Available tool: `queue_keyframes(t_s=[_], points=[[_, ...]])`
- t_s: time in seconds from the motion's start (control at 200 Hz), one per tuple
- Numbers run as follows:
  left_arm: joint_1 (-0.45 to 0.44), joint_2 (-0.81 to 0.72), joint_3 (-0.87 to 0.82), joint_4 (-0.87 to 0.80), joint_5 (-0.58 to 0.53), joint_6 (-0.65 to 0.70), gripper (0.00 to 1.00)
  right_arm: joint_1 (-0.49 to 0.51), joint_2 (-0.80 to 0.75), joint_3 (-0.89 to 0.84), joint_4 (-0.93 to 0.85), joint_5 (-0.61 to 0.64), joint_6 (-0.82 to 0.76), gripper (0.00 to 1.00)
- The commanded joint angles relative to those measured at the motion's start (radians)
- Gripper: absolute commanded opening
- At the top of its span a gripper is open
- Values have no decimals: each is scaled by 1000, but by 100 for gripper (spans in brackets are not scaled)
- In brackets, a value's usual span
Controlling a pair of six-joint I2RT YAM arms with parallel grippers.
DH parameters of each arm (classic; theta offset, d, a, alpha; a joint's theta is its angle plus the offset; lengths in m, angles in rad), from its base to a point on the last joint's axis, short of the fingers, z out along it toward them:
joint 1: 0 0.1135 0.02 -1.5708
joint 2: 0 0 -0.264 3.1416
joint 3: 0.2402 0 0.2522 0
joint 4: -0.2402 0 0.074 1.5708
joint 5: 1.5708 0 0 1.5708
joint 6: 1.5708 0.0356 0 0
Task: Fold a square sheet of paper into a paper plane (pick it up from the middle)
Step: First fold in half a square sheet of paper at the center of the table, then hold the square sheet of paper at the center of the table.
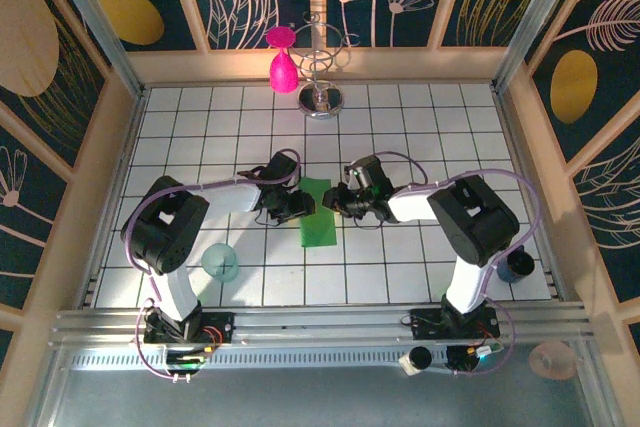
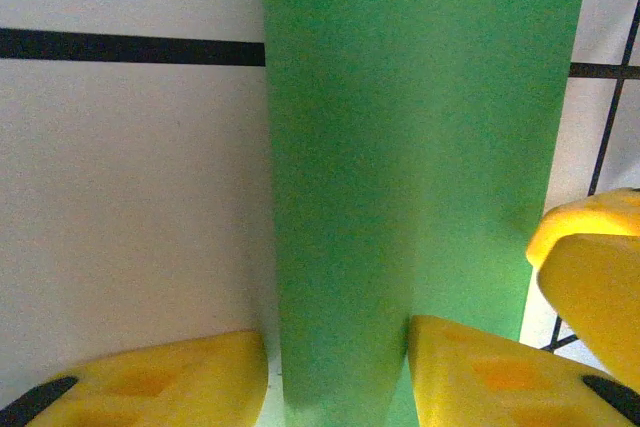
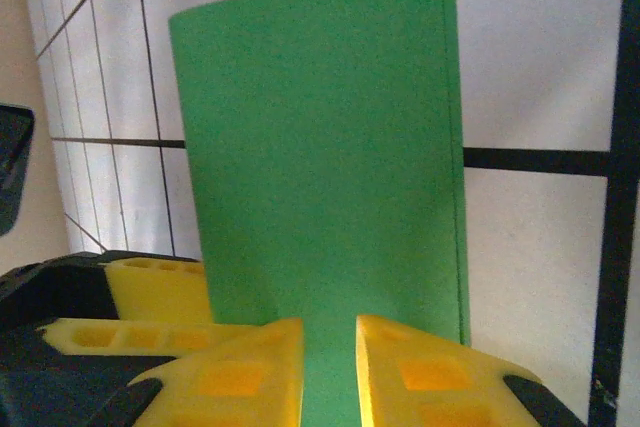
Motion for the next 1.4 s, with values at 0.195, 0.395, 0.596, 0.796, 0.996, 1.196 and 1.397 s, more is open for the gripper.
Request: queue_keyframes(t_s=[0.195,0.395,0.596,0.796,0.996,1.196,1.397], points=[[-40,377,-137,56,-116,36,48,9,30,36,-24,-10,-2,18],[-40,372,-140,54,-121,39,48,9,58,28,-62,8,4,17],[-41,360,-138,54,-130,43,48,9,76,14,-118,50,-3,16],[-38,198,-73,-30,-169,58,48,15,108,34,-219,120,-10,14],[-28,-37,48,-130,-274,77,51,16,142,35,-255,143,-19,13],[-1,-235,97,-100,-308,90,52,16,165,45,-294,152,-19,10],[-1,-258,25,111,-72,30,42,21,180,46,-305,164,-5,7]])
